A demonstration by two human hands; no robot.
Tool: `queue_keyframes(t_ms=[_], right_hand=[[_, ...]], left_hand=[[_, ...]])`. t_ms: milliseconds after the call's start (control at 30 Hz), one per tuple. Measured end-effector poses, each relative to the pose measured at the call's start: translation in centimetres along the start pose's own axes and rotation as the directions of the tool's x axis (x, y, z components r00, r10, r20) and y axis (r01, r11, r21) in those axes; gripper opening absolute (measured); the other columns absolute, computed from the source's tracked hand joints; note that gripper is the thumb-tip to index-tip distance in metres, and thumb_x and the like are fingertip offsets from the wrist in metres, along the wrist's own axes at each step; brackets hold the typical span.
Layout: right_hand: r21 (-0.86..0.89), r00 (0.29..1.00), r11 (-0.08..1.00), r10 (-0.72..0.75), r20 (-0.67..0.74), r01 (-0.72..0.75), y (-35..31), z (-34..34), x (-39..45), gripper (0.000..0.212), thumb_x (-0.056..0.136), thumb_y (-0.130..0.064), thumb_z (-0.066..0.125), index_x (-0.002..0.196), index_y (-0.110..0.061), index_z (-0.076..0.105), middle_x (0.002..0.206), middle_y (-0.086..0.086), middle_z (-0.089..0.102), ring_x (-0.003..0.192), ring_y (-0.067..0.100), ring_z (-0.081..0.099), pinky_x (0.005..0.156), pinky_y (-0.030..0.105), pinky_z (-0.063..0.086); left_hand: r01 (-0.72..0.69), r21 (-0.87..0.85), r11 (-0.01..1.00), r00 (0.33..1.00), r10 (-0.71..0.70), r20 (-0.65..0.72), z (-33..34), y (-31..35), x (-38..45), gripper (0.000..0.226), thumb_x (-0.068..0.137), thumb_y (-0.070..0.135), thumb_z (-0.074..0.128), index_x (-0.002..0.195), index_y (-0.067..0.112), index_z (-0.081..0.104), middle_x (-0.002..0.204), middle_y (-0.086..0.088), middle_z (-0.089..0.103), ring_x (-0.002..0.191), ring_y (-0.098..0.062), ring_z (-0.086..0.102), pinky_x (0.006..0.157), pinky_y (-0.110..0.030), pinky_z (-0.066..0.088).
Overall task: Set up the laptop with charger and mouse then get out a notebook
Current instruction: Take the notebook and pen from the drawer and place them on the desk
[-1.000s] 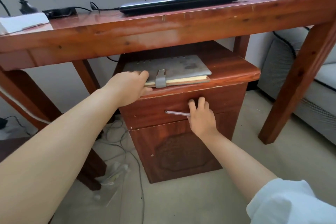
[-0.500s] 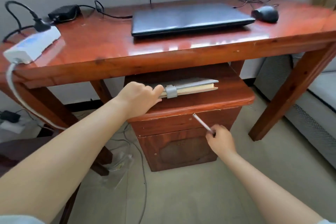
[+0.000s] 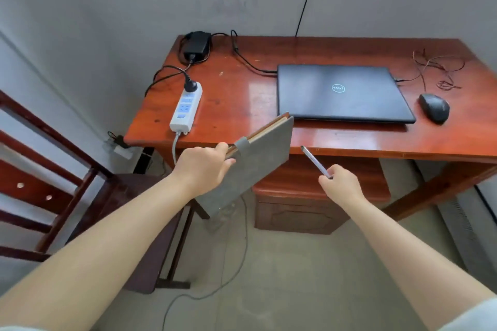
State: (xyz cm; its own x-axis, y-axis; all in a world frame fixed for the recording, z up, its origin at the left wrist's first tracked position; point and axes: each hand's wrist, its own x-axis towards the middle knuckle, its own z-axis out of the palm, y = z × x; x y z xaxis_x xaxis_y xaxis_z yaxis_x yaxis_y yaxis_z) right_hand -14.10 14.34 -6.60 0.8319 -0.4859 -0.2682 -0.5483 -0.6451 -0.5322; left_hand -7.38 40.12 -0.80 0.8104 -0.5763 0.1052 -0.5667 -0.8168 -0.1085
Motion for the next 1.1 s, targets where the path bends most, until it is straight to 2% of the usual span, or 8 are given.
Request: queue_keyframes(t_ms=[200, 367, 533, 667, 767, 933, 1000, 1100], right_hand=[[0.028, 0.999, 0.999, -0.019, 0.045, 0.017, -6.9, -2.2, 2.1, 0.026, 0.083, -0.006, 0.046, 0.108, 0.002, 0.053, 0.102, 0.020, 0.058, 0.090, 0.032, 0.051, 0.069, 0.028, 0.036], [0.036, 0.995, 0.994, -0.102, -0.024, 0.102, -9.1, -4.7, 7.1, 0.023, 0.083, -0.001, 0.045, 0.104, 0.004, 0.054, 0.107, 0.025, 0.061, 0.099, 0.037, 0.053, 0.076, 0.034, 0.041], [0.077, 0.996, 0.994, -0.077, 0.036, 0.074, -8.2, -7.3, 15.5, 0.025, 0.083, 0.004, 0.043, 0.103, 0.005, 0.058, 0.091, 0.020, 0.059, 0.084, 0.031, 0.054, 0.072, 0.032, 0.043], [0.143, 0.991, 0.989, -0.054, 0.122, 0.036, -8.1, -7.7, 21.0, 0.026, 0.084, 0.003, 0.041, 0.105, 0.001, 0.057, 0.084, 0.014, 0.053, 0.071, 0.027, 0.053, 0.047, 0.021, 0.037], [0.151, 0.984, 0.989, -0.039, 0.176, 0.013, -7.9, -7.1, 23.0, 0.028, 0.085, 0.002, 0.039, 0.106, -0.001, 0.057, 0.083, 0.014, 0.052, 0.052, 0.022, 0.045, 0.025, 0.009, 0.032], [0.025, 0.974, 0.986, -0.164, 0.157, 0.162, -7.1, -5.4, 23.4, 0.021, 0.093, -0.006, 0.039, 0.102, 0.006, 0.054, 0.078, 0.018, 0.055, 0.071, 0.027, 0.047, 0.069, 0.038, 0.046], [0.033, 0.966, 0.983, -0.186, 0.180, 0.183, -7.1, -4.2, 23.1, 0.020, 0.095, -0.011, 0.038, 0.101, 0.004, 0.050, 0.081, 0.025, 0.063, 0.070, 0.033, 0.054, 0.075, 0.047, 0.051], [-0.030, 0.961, 0.981, -0.183, 0.209, 0.193, -7.4, -2.4, 22.9, 0.021, 0.096, -0.018, 0.037, 0.102, -0.001, 0.047, 0.089, 0.025, 0.067, 0.080, 0.039, 0.061, 0.073, 0.042, 0.051]], left_hand=[[0.230, 0.039, 0.972, 0.973, -0.228, -0.045, -5.5, -2.0, 5.0, 0.028, 0.098, 0.023, 0.037, 0.105, -0.002, 0.047, 0.095, -0.022, 0.069, 0.086, -0.039, 0.066, 0.060, -0.034, 0.043], [0.359, 0.078, 0.930, 0.929, -0.364, 0.062, -4.2, -1.1, 12.4, 0.025, 0.091, -0.004, 0.034, 0.114, -0.007, 0.045, 0.108, -0.023, 0.067, 0.097, -0.038, 0.065, 0.078, -0.040, 0.052], [0.346, 0.146, 0.927, 0.917, -0.367, 0.156, 0.0, -0.7, 18.9, 0.028, 0.090, -0.004, 0.036, 0.118, -0.007, 0.041, 0.111, -0.020, 0.067, 0.098, -0.036, 0.066, 0.061, -0.028, 0.045], [0.352, 0.070, 0.933, 0.886, -0.357, 0.295, 1.5, 1.1, 22.5, 0.029, 0.089, 0.013, 0.047, 0.115, 0.001, 0.048, 0.116, -0.015, 0.065, 0.105, -0.032, 0.063, 0.082, -0.034, 0.050], [0.456, -0.065, 0.888, 0.835, -0.400, 0.378, 3.5, 2.6, 23.2, 0.046, 0.079, 0.037, 0.058, 0.112, 0.007, 0.046, 0.114, -0.012, 0.063, 0.106, -0.030, 0.060, 0.080, -0.034, 0.049], [0.481, -0.156, 0.862, 0.852, -0.418, 0.316, 7.6, 3.2, 25.3, 0.066, 0.074, 0.037, 0.061, 0.127, 0.011, 0.032, 0.133, -0.013, 0.040, 0.124, -0.030, 0.036, 0.095, -0.043, 0.039], [0.462, -0.164, 0.871, 0.848, -0.381, 0.368, 9.3, 3.0, 26.1, 0.073, 0.079, 0.035, 0.057, 0.139, 0.015, 0.021, 0.149, -0.012, 0.024, 0.138, -0.027, 0.019, 0.109, -0.046, 0.026], [0.495, -0.150, 0.856, 0.822, -0.405, 0.402, 11.5, 1.6, 26.3, 0.071, 0.085, 0.031, 0.050, 0.144, 0.016, 0.014, 0.156, -0.008, 0.011, 0.144, -0.022, 0.006, 0.115, -0.050, 0.013]])
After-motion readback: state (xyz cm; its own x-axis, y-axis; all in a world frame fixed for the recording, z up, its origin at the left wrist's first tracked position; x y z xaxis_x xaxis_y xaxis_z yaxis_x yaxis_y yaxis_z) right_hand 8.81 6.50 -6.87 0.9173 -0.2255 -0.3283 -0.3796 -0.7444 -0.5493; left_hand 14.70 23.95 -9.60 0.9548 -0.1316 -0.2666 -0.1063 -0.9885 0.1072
